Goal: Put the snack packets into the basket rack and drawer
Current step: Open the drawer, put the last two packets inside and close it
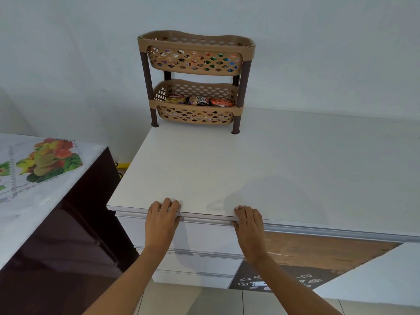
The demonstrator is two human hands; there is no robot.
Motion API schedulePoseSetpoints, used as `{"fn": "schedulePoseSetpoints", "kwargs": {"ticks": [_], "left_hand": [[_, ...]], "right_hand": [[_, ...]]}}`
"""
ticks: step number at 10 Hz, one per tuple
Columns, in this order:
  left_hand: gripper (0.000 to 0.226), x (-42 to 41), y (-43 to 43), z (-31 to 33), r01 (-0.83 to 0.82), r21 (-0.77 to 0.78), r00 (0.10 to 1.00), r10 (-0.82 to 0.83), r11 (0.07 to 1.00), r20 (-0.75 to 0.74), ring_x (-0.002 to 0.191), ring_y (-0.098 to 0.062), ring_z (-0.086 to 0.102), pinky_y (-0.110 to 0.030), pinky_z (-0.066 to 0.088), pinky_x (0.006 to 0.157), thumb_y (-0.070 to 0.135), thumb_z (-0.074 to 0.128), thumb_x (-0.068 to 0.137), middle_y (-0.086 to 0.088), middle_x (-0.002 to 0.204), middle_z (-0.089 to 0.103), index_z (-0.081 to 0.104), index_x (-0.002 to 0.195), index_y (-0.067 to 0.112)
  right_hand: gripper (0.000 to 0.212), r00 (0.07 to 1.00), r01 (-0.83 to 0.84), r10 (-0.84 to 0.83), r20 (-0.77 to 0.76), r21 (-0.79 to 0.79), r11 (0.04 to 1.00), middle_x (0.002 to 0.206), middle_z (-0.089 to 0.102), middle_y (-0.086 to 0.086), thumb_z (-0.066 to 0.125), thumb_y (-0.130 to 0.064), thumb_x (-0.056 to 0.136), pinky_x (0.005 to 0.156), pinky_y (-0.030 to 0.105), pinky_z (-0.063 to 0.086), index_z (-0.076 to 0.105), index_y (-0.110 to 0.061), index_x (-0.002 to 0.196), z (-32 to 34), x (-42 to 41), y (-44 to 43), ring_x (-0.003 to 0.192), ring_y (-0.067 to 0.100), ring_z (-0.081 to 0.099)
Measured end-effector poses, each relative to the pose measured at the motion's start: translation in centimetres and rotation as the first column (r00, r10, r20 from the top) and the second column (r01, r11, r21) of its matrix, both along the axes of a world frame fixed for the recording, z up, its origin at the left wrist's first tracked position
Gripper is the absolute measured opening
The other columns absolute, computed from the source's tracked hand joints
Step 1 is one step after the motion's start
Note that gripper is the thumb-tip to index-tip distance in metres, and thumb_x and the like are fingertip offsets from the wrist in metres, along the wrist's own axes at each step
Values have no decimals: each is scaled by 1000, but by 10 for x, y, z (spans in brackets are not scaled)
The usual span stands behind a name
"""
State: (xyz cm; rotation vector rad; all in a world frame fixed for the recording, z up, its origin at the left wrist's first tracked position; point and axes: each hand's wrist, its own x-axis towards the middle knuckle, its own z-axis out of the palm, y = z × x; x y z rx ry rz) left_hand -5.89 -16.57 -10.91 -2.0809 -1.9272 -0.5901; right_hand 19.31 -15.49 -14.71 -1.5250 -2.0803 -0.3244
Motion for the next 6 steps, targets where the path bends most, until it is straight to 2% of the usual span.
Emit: {"fn": "schedulePoseSetpoints", "kwargs": {"ticks": [1,2,3,4,5,6], "left_hand": [[36,2,-2,-1,7,14,999,-7,1000,33,66,-26,52,-36,49,61,13,83,63,-6,84,64,64,93,9],[35,1,-5,-3,28,33,997,-31,999,76,71,-26,54,-36,51,67,10,79,66,-4,88,65,65,98,11],[26,-3,-9,-2,67,41,985,-73,997,158,74,-24,54,-34,52,72,11,63,73,0,89,66,66,99,12],[15,-3,-7,3,48,44,975,-57,998,213,67,-22,52,-33,51,59,11,57,77,1,79,64,67,88,11],[9,-2,16,19,7,-5,967,-5,1000,255,56,-19,51,-29,44,44,7,65,78,1,64,60,65,70,12],[11,-2,39,28,8,-47,968,4,999,252,54,-20,54,-26,43,44,9,66,78,0,63,63,66,68,12]], "right_hand": [[38,999,-26,26,31,17,1000,102,66,10,77,-19,75,85,35,53,63,-6,108,1,3,0,91,27,62],[30,995,-75,73,71,17,997,104,66,9,61,-26,84,87,37,52,61,-8,109,4,7,0,93,26,60],[27,989,-143,143,28,-9,990,98,63,6,49,-21,83,85,36,49,63,-10,104,12,10,3,87,22,56],[20,987,-160,160,-29,-17,987,87,58,2,47,-15,82,78,30,43,62,-11,93,21,9,7,78,19,50],[14,979,-172,163,-123,-65,983,76,56,0,46,-12,84,63,29,44,59,-12,80,42,6,26,68,17,48],[13,974,-138,109,-198,-137,981,71,59,-1,48,-10,86,57,29,46,59,-12,80,54,2,45,63,17,52]]}}
